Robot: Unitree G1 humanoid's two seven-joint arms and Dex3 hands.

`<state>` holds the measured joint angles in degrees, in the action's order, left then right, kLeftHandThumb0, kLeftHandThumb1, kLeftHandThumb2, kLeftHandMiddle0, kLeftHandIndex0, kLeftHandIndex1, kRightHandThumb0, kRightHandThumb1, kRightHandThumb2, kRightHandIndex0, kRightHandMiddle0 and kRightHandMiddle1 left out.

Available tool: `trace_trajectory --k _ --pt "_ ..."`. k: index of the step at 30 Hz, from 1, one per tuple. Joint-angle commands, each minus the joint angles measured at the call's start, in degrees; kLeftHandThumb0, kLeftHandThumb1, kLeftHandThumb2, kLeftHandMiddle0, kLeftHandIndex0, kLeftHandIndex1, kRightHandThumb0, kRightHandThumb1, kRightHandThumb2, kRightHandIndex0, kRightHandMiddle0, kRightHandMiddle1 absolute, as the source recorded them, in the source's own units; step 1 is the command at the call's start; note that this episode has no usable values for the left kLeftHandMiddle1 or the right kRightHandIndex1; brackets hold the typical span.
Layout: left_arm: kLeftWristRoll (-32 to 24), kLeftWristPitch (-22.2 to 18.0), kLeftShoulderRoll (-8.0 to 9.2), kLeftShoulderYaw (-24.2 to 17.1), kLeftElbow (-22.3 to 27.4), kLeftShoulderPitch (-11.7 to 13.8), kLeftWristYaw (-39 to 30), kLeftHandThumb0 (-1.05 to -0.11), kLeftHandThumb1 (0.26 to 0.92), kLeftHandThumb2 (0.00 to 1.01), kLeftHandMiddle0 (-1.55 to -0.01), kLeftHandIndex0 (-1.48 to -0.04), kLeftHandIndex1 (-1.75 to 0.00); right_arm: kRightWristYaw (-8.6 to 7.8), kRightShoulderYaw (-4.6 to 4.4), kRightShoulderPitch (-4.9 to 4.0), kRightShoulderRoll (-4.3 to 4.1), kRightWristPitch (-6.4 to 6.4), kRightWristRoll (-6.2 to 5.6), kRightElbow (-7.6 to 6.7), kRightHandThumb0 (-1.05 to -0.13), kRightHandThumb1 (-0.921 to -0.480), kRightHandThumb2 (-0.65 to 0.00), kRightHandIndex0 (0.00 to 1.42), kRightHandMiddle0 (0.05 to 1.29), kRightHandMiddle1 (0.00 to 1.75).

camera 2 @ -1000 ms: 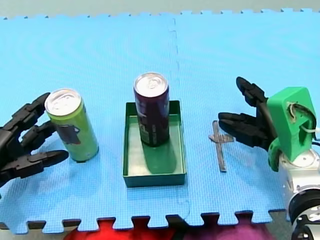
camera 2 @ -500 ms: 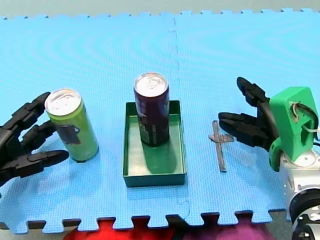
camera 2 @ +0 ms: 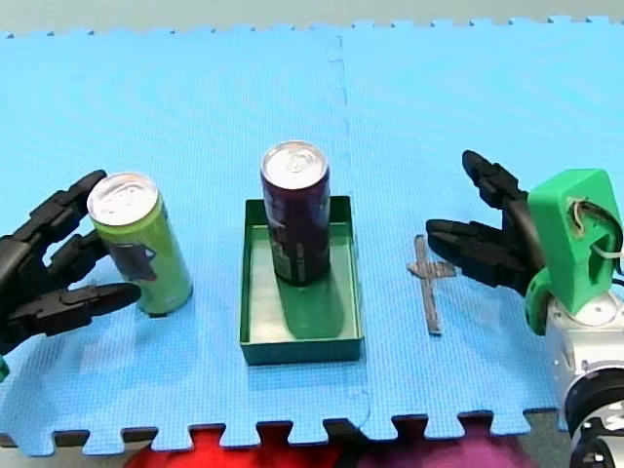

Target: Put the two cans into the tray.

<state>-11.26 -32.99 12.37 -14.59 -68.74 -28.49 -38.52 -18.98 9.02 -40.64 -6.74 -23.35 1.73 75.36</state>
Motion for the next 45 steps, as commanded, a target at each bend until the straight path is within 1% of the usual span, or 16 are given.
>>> trace_trajectory --k 1,6,22,30,33,45 --pt "0.2 0.1 0.06 0.0 -0.3 -0.4 0.2 -0.989 0.632 0.0 -0.02 -0.08 0.0 0.02 0.09 -0.28 -0.34 -0.06 -0.18 -0.16 -1.048 -0.921 -0.088 0.67 0.1 0.0" --pt "0.7 -0.2 -0.22 0.2 -0.5 -0.9 0.7 -0.998 0.635 0.0 -0.02 -0.08 0.0 0.05 0.04 -0.27 -0.33 -0.14 -0.18 -0.22 -1.048 -0.921 -0.088 0.66 0.1 0.0" --pt "1.9 0.7 -1.37 1.0 -1.0 -2.6 1.9 -1.021 0.648 0.0 -0.02 -0.08 0.0 0.25 -0.28 -0.31 -0.42 -0.52 -0.04 -0.35 -1.048 -0.921 -0.102 0.65 0.11 0.0" --pt "2.1 0.8 -1.41 1.1 -1.1 -2.9 2.0 -1.03 0.654 0.0 -0.03 -0.08 0.0 0.09 -0.38 -0.31 -0.55 -0.88 -0.05 -0.4 -1.048 -0.921 -0.11 0.65 0.11 0.0" --pt "2.1 1.2 -1.49 1.2 -1.1 -3.1 1.9 -1.034 0.656 0.0 -0.03 -0.08 0.0 0.25 -0.47 -0.36 -0.53 -1.04 0.01 -0.44 -1.048 -0.921 -0.113 0.64 0.11 0.0" --pt "1.9 2.6 -1.57 1.2 -0.9 -3.5 0.7 -1.048 0.66 0.0 -0.02 -0.08 0.0 0.11 -0.53 -0.53 -0.61 -0.92 -0.12 -0.63 -1.048 -0.921 -0.125 0.64 0.11 0.0"
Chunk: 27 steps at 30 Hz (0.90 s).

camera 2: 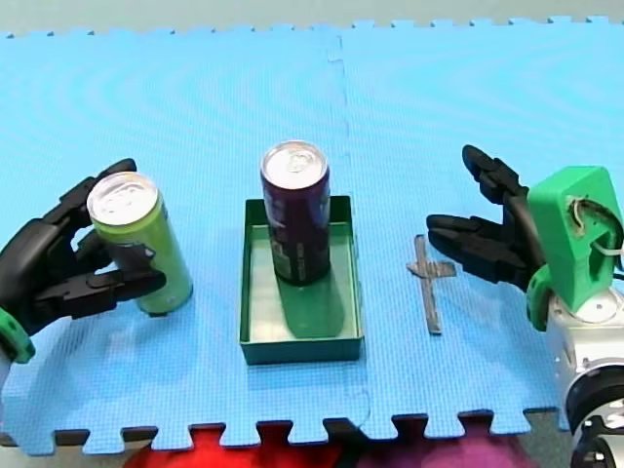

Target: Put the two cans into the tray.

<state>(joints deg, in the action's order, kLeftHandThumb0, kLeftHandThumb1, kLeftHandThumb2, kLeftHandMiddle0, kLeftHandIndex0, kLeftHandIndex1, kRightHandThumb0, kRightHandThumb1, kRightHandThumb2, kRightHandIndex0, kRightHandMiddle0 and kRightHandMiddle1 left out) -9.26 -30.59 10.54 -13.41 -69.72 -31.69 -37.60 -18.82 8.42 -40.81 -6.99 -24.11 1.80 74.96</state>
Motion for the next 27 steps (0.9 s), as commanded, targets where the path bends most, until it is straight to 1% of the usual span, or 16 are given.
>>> trace_trajectory --k 1,9,17,22,27 --pt "-0.1 0.4 0.28 0.0 0.1 -0.3 -0.5 -1.048 0.66 0.0 -0.02 -0.08 0.0 -0.06 0.07 -0.38 -0.37 -0.13 -0.2 -0.26 -1.048 -0.921 -0.125 0.64 0.11 0.0" --pt "0.0 1.2 0.42 0.1 0.0 -0.6 -1.4 -1.048 0.658 0.0 -0.02 -0.08 0.0 -0.26 0.2 -0.47 -0.33 0.08 -0.39 -0.33 -1.048 -0.921 -0.126 0.65 0.11 0.0" --pt "0.2 1.2 0.27 0.3 0.1 -0.7 -1.0 -1.048 0.656 0.0 -0.02 -0.08 0.0 -0.78 0.77 -0.52 -0.2 0.34 -1.22 -0.51 -1.048 -0.921 -0.121 0.65 0.11 0.0" --pt "0.5 0.9 0.09 0.7 0.2 -0.6 -0.4 -1.048 0.659 0.0 -0.02 -0.07 0.0 -1.66 1.25 -0.54 -0.19 0.55 -1.92 -0.49 -1.048 -0.921 -0.114 0.65 0.1 0.0" --pt "0.9 0.5 -0.01 1.1 0.1 -0.6 0.3 -1.048 0.665 0.0 -0.02 -0.07 0.0 -1.89 1.56 -0.56 -0.17 0.62 -2.12 -0.47 -1.048 -0.921 -0.106 0.66 0.1 0.0"
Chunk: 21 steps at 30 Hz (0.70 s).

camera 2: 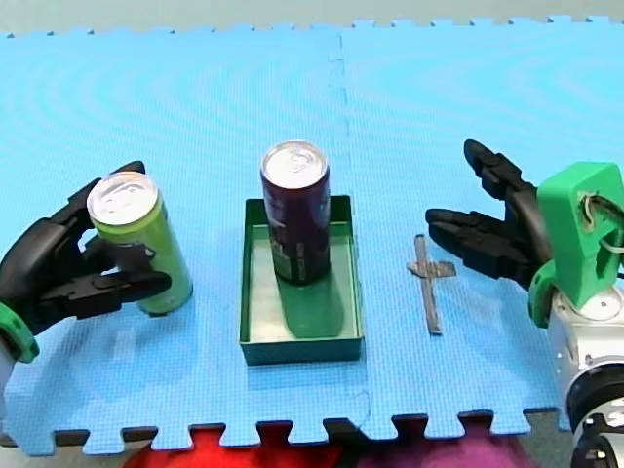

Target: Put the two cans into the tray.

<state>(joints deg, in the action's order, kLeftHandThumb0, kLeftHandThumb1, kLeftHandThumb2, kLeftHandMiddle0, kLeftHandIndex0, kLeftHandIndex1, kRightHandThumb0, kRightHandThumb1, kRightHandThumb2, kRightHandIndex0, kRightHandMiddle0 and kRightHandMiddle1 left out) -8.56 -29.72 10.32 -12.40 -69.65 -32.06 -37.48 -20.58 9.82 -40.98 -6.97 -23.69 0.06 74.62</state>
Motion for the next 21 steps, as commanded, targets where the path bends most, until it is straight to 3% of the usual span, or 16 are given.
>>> trace_trajectory --k 1,21 --pt "0.3 -0.5 0.17 0.2 0.0 -0.2 0.4 -1.048 0.666 0.0 -0.02 -0.07 0.0 -0.17 0.22 -0.4 -0.18 0.22 -0.43 -0.12 -1.048 -0.921 -0.104 0.66 0.1 0.0" --pt "1.9 -0.6 -0.7 1.2 -1.1 -0.8 3.1 -1.048 0.704 0.01 -0.06 -0.07 0.0 -0.62 0.51 -0.38 -0.3 0.03 -0.55 -0.42 -1.048 -0.921 -0.085 0.67 0.1 0.0"
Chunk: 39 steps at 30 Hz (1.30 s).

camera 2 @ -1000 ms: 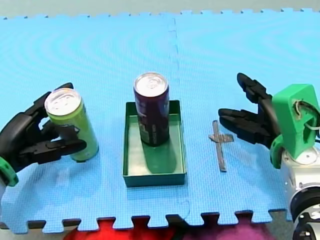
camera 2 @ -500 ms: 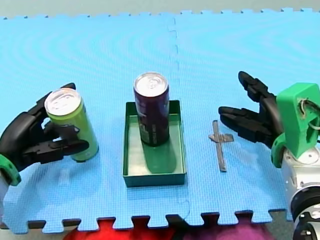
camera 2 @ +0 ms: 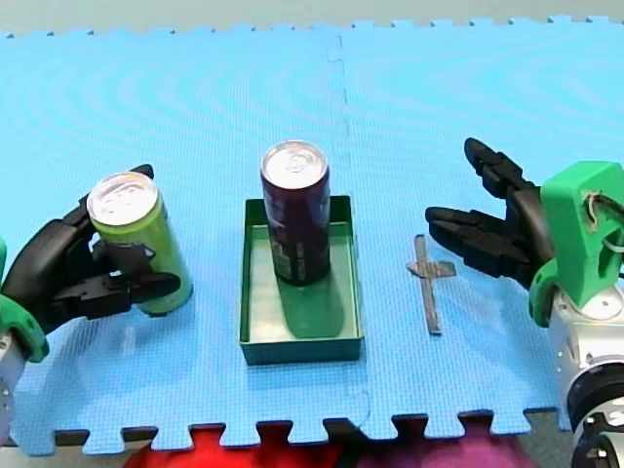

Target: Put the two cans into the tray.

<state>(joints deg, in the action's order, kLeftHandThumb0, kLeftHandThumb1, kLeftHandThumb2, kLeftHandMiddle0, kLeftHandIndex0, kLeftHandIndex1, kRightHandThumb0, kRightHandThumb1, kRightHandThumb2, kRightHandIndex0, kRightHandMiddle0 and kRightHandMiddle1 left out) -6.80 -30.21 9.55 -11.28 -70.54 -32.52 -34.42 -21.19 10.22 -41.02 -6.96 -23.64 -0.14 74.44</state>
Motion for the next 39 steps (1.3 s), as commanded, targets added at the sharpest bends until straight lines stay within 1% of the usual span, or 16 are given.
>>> trace_trajectory --k 1,12,14,15,16,17,18,19,20,21,22,23,25,31,39 --pt "0.2 -0.2 0.06 0.0 -0.2 -0.3 0.1 -1.048 0.705 0.01 -0.06 -0.07 0.0 -0.03 0.13 -0.33 -0.3 -0.02 -0.38 -0.25 -1.048 -0.921 -0.085 0.67 0.1 0.0" --pt "0.1 -0.1 -0.09 0.0 -0.3 -0.7 0.0 -1.048 0.717 0.01 -0.08 -0.08 0.0 -0.15 0.13 -0.27 -0.32 0.01 -0.59 -0.26 -1.048 -0.921 -0.085 0.67 0.09 0.0" --pt "0.0 -0.2 -0.18 -0.1 -0.3 -0.7 0.0 -1.048 0.72 0.01 -0.11 -0.1 -0.02 -0.14 0.1 -0.26 -0.33 0.0 -0.6 -0.26 -1.048 -0.921 -0.085 0.67 0.09 0.0" --pt "-0.4 -0.5 -0.38 -0.5 -0.3 -0.7 0.1 -1.048 0.721 0.01 -0.23 -0.2 -0.04 -0.16 0.09 -0.26 -0.33 0.0 -0.62 -0.27 -1.048 -0.921 -0.085 0.67 0.09 0.0" --pt "-0.9 -0.9 -0.66 -1.0 -0.2 -0.7 0.2 -1.048 0.703 0.0 -0.52 -0.41 -0.04 -0.19 0.1 -0.27 -0.33 0.01 -0.64 -0.27 -1.048 -0.921 -0.085 0.67 0.1 0.0" --pt "-1.7 -1.0 -1.02 -1.7 -0.2 -0.7 0.3 -1.041 0.691 0.0 -0.65 -0.5 -0.03 -0.21 0.1 -0.27 -0.33 0.02 -0.66 -0.27 -1.048 -0.921 -0.085 0.67 0.1 0.0" --pt "-2.9 -0.9 -1.51 -2.8 -0.1 -0.8 0.1 -0.994 0.685 0.0 -0.8 -0.65 -0.08 -0.21 0.1 -0.27 -0.34 0.03 -0.69 -0.27 -1.048 -0.921 -0.085 0.67 0.1 0.0" --pt "-4.0 -0.4 -1.91 -3.7 -0.1 -0.9 -0.1 -0.903 0.646 0.01 -0.75 -0.7 -0.35 -0.21 0.1 -0.28 -0.34 0.04 -0.71 -0.27 -1.048 -0.921 -0.085 0.67 0.1 0.0" --pt "-4.8 0.4 -2.16 -4.3 -0.2 -1.0 -0.5 -0.843 0.631 0.0 -0.62 -0.56 -0.78 -0.21 0.11 -0.29 -0.33 0.06 -0.74 -0.27 -1.048 -0.921 -0.085 0.67 0.1 0.0" --pt "-5.3 1.2 -2.29 -4.7 -0.2 -1.2 -0.8 -0.786 0.623 0.0 -0.49 -0.38 -1.15 -0.21 0.12 -0.3 -0.33 0.08 -0.76 -0.29 -1.048 -0.921 -0.085 0.67 0.1 0.0" --pt "-5.6 1.9 -2.33 -4.9 -0.3 -1.3 -1.1 -0.736 0.617 0.0 -0.39 -0.25 -1.42 -0.22 0.12 -0.32 -0.33 0.1 -0.79 -0.3 -1.048 -0.921 -0.085 0.67 0.1 0.0" --pt "-5.8 2.5 -2.35 -5.0 -0.2 -1.4 -1.4 -0.713 0.615 0.0 -0.36 -0.2 -1.53 -0.2 0.12 -0.35 -0.33 0.13 -0.8 -0.31 -1.048 -0.921 -0.085 0.67 0.1 0.0" --pt "-5.9 3.2 -2.36 -5.1 -0.2 -1.5 -2.0 -0.675 0.609 0.0 -0.33 -0.15 -1.62 -0.15 0.1 -0.4 -0.34 0.21 -0.82 -0.31 -1.048 -0.921 -0.086 0.67 0.1 0.0" --pt "-6.1 3.8 -2.35 -5.3 0.1 -1.6 -3.9 -0.583 0.604 0.0 -0.31 -0.12 -1.66 -0.19 0.18 -0.45 -0.4 0.45 -0.91 -0.25 -1.048 -0.921 -0.089 0.67 0.1 0.0" --pt "-6.4 4.3 -2.1 -5.8 0.1 -1.7 -5.5 -0.545 0.611 0.0 -0.29 -0.12 -1.66 -0.26 0.23 -0.6 -0.33 0.71 -1.05 -0.29 -1.048 -0.921 -0.094 0.67 0.1 0.0"
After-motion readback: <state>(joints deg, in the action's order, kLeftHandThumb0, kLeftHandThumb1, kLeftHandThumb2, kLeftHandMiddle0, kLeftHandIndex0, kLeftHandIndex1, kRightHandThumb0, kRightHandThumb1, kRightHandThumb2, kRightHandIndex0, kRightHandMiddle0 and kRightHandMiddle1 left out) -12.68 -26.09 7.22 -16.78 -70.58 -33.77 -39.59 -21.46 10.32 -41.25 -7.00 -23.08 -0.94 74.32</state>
